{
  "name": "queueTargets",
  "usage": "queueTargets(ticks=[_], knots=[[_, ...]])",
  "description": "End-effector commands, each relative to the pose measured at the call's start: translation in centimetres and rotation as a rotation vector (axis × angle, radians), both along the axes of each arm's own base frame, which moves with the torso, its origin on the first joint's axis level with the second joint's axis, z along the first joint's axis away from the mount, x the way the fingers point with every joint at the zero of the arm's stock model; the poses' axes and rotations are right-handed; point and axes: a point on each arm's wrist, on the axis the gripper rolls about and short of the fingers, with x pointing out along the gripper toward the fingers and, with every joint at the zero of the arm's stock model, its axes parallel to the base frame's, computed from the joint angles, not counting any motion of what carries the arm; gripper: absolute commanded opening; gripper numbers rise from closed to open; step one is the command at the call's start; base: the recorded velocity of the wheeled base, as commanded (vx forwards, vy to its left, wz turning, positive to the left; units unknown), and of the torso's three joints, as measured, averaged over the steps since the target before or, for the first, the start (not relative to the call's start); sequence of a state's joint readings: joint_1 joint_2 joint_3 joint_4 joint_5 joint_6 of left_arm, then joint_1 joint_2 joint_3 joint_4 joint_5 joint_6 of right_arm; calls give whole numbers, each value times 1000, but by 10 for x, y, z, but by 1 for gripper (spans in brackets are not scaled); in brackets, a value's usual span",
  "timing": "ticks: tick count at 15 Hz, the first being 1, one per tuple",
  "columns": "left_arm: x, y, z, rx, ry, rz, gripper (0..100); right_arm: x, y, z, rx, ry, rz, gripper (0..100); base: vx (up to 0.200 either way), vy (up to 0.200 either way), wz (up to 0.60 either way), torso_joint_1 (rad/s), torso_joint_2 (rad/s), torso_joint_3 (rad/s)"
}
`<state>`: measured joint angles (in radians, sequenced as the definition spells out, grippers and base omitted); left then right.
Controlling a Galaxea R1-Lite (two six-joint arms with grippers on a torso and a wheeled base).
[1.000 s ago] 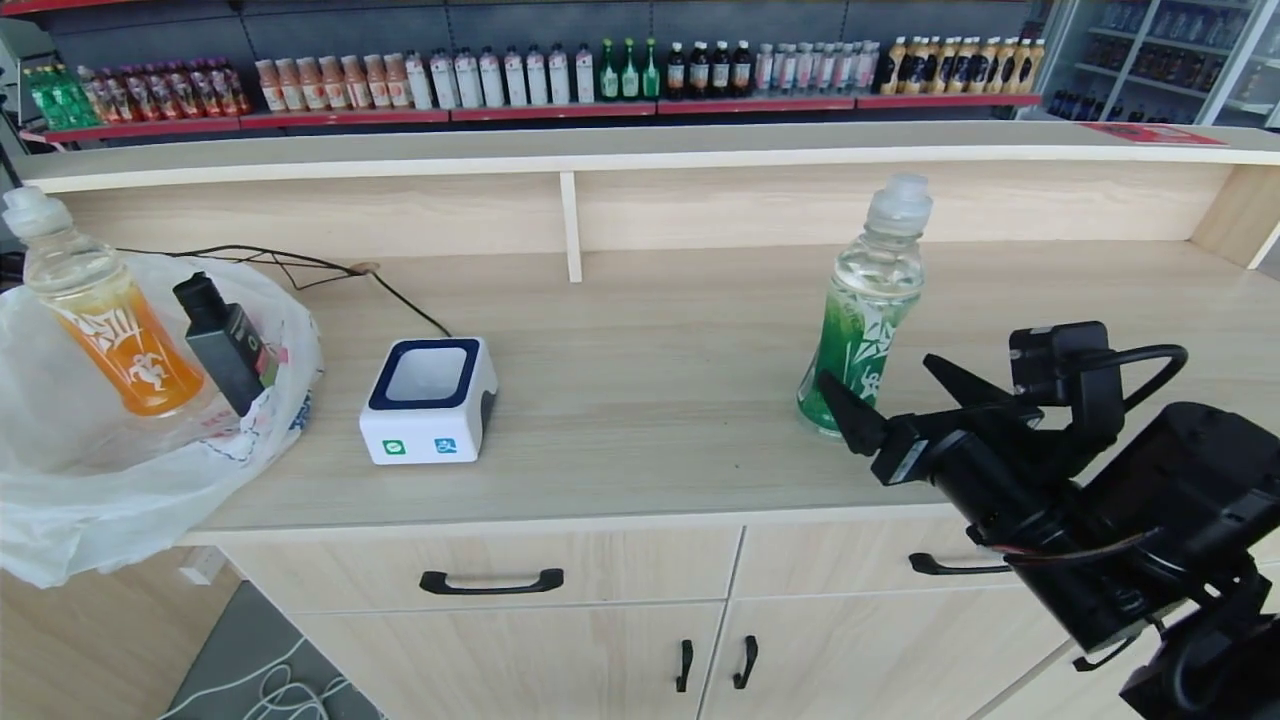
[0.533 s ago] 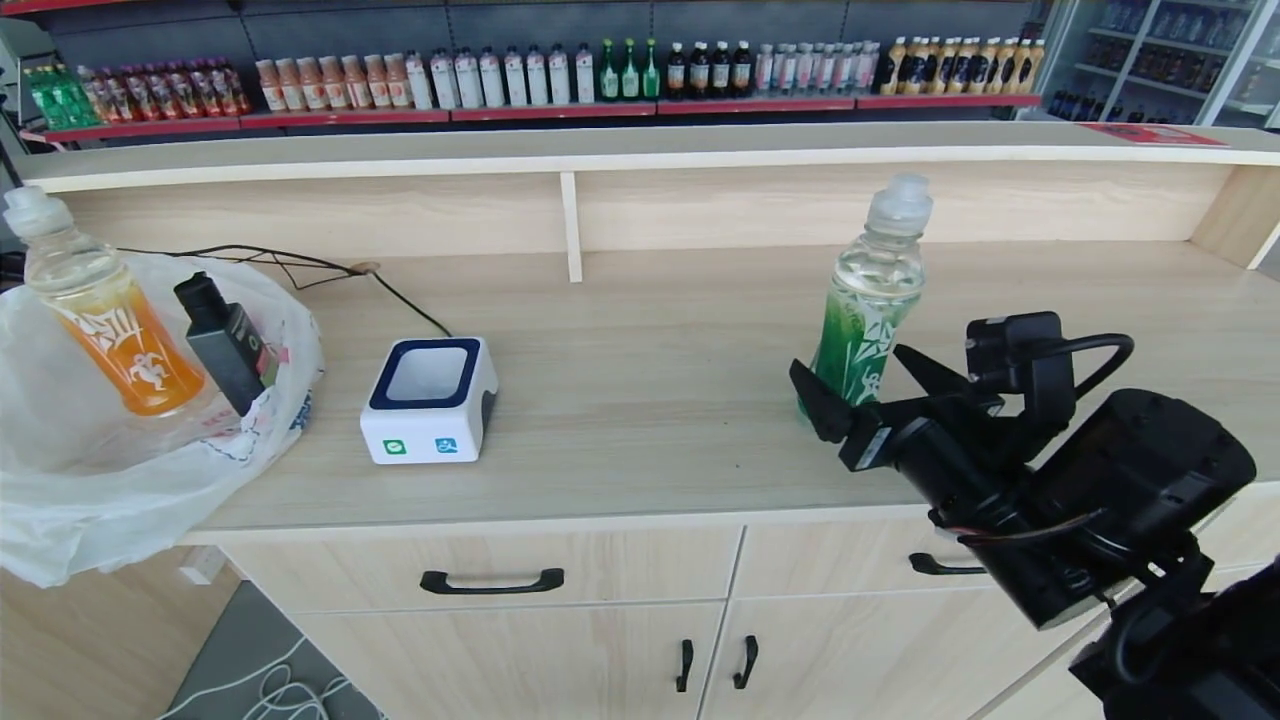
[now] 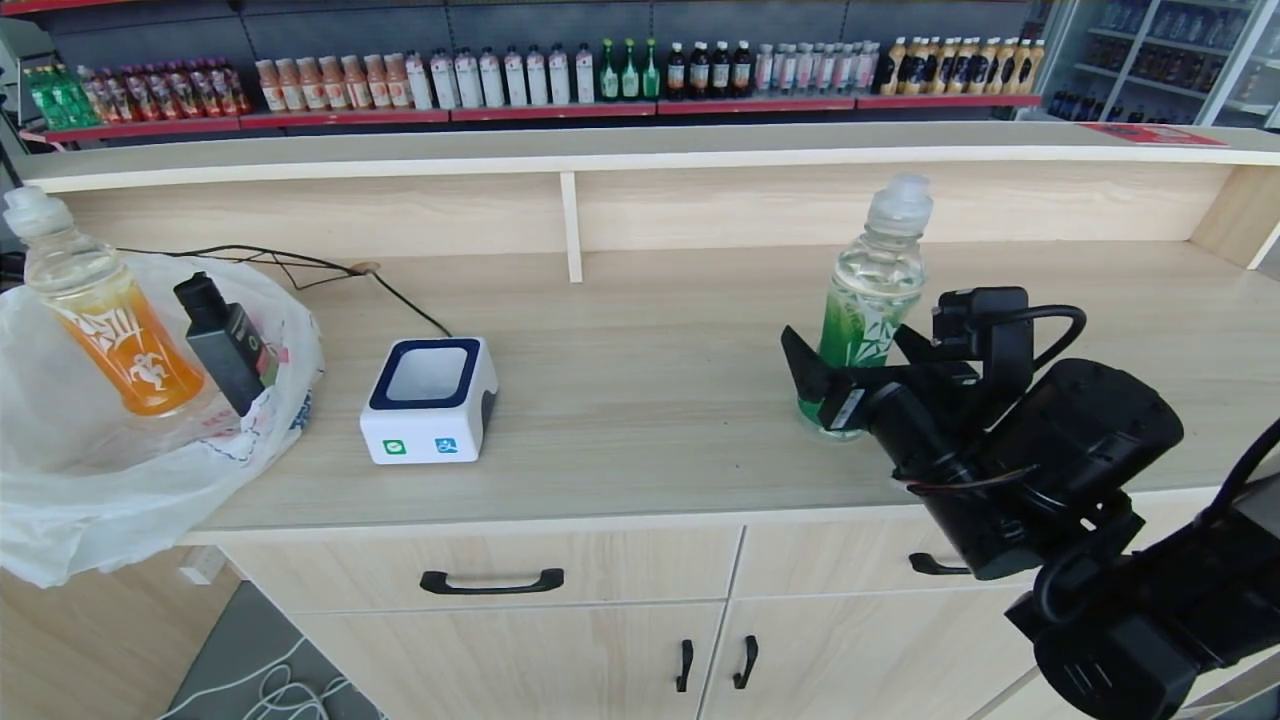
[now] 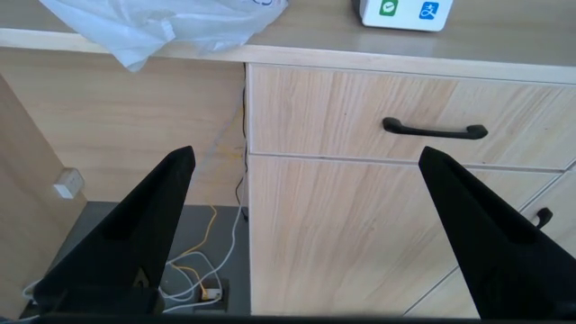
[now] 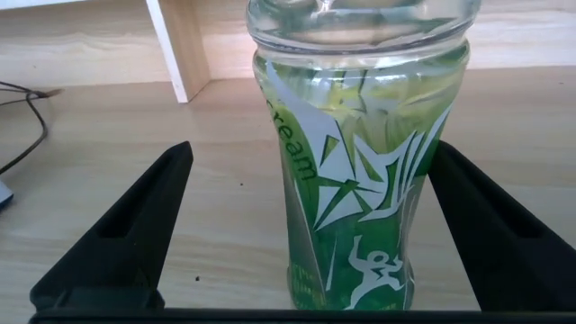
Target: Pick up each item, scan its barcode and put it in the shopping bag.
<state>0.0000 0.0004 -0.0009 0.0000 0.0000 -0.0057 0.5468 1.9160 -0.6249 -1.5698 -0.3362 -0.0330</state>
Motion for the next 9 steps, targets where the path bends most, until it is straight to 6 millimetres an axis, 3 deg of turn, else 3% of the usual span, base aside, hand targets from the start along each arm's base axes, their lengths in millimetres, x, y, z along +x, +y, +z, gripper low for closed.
queueTargets(ticks=[1,9], knots=[[0,0,0,0,-1,0,100,6,1,-3,-4,0,-9,100,0,0,0,0,0,0],[0,0,0,0,-1,0,100,16,4,1,24,-16,-86,100,0,0,0,0,0,0]])
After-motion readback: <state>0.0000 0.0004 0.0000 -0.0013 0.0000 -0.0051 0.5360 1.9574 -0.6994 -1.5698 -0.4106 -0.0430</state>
